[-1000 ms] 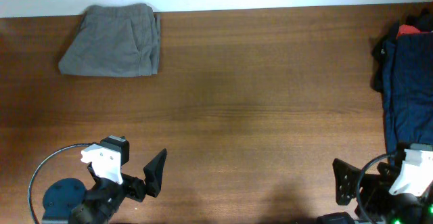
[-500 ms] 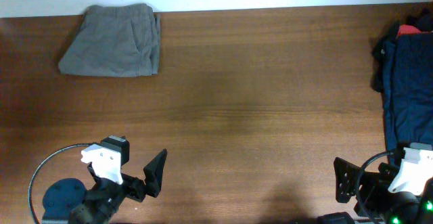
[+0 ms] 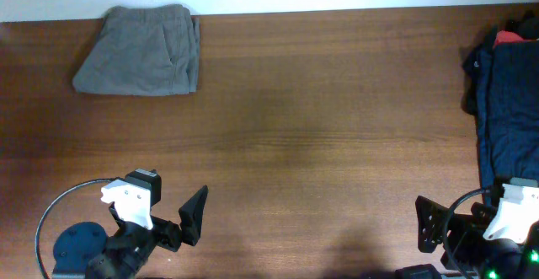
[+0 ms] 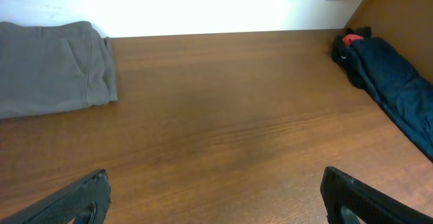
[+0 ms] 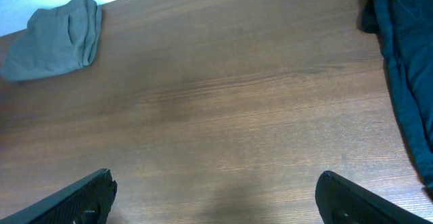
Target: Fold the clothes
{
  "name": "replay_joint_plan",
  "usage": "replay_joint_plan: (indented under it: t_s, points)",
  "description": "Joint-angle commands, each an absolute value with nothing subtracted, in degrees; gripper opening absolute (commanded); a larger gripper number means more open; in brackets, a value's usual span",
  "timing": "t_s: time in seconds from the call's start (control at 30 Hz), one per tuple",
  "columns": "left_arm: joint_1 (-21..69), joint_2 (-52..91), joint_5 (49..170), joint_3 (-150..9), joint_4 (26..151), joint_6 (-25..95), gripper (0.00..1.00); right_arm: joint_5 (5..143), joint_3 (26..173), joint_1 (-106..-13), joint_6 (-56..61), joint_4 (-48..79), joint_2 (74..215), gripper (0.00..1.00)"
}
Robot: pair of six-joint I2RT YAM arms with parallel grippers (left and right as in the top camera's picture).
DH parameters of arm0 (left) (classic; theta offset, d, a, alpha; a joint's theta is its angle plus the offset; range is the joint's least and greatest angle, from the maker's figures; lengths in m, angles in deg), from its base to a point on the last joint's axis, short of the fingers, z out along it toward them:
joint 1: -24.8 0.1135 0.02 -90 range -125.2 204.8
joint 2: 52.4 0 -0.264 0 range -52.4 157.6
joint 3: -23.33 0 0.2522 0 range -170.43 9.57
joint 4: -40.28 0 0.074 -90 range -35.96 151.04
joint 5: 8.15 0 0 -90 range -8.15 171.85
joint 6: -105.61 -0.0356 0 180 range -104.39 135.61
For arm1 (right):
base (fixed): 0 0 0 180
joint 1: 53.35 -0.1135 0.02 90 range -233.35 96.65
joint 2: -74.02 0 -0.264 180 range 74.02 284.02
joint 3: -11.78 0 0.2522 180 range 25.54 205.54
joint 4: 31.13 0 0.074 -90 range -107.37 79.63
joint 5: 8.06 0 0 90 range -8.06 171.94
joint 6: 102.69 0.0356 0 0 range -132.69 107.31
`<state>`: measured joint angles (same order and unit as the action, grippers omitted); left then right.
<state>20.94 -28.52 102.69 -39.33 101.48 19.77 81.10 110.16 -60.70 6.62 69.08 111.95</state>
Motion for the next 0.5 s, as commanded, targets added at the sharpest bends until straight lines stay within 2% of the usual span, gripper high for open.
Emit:
replay_joint_plan:
  t_s: [0.0, 0.27, 0.47]
  points:
    - [20.83, -28.65, 103.52, -39.07, 101.22, 20.50, 0.99, 82.48, 109.85, -61.21, 6.90, 68.89, 112.00, 0.99]
    - [20.83, -28.65, 103.52, -39.05, 101.22, 20.50, 0.99, 84.84, 108.56, -60.42, 6.10, 68.45, 109.53, 0.99]
    - [20.83, -28.65, 103.52, -39.07, 101.22, 20.50, 0.99, 85.21, 98.38, -57.58, 1.20, 59.73, 101.18, 0.99]
